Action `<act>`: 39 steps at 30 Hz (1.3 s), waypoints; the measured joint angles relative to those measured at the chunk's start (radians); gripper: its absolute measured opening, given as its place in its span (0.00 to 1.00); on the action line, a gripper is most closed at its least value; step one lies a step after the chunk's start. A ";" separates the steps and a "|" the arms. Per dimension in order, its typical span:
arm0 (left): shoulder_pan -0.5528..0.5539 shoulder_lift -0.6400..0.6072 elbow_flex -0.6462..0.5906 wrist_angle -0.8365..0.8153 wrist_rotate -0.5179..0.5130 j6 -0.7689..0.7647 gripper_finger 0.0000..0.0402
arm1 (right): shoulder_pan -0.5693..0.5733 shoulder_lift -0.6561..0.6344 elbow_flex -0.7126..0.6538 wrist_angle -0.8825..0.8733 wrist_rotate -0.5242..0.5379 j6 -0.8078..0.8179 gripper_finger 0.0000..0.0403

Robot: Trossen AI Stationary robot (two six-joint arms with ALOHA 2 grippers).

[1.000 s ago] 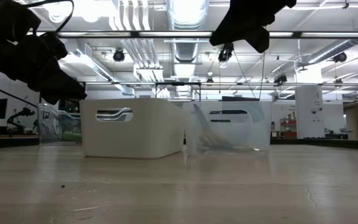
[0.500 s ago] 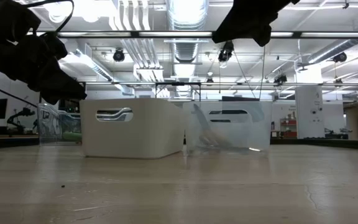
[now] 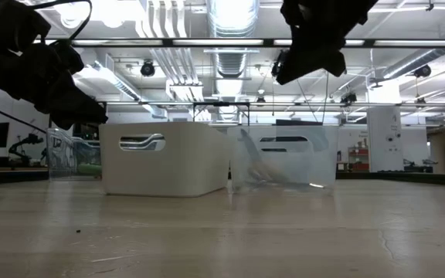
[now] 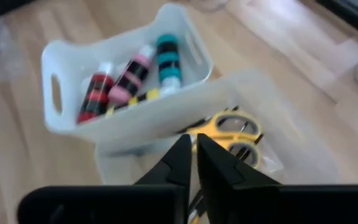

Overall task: Pick & Place Paint Supplies
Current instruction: Put the yellow scissors into the top transparent bin

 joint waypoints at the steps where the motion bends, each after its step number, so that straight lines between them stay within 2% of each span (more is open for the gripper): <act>1: 0.000 0.000 0.000 0.000 0.000 0.000 0.37 | -0.015 0.000 0.004 0.002 -0.003 0.000 0.08; 10: 0.000 0.000 0.000 0.000 0.000 0.000 0.37 | -0.166 0.026 0.001 -0.022 -0.173 -0.079 0.41; 15: 0.000 0.000 0.000 0.000 0.000 0.000 0.37 | -0.223 0.048 0.000 -0.023 -0.220 -0.065 0.50; 17: 0.000 0.000 0.000 0.000 0.000 0.000 0.37 | -0.232 0.062 0.000 -0.039 -0.252 -0.137 0.51; 22: 0.000 0.000 0.000 -0.001 0.000 0.000 0.37 | -0.204 0.097 -0.008 -0.044 -0.287 -0.505 0.51; 25: 0.000 0.000 0.000 -0.002 0.000 0.000 0.37 | -0.189 0.117 -0.023 0.000 -0.261 -0.620 0.51; 28: 0.000 0.000 0.000 -0.002 0.000 0.000 0.37 | -0.172 0.136 -0.048 0.072 -0.207 -0.668 0.51; 33: 0.000 0.000 0.000 -0.002 0.000 0.000 0.37 | -0.096 0.156 -0.121 0.175 -0.045 -0.718 0.51; 37: 0.000 0.000 0.000 -0.002 0.000 0.000 0.37 | -0.014 0.152 -0.193 0.293 0.103 -0.828 0.51; 39: 0.000 0.000 0.000 -0.002 0.000 0.000 0.37 | 0.012 0.152 -0.238 0.377 0.139 -0.859 0.51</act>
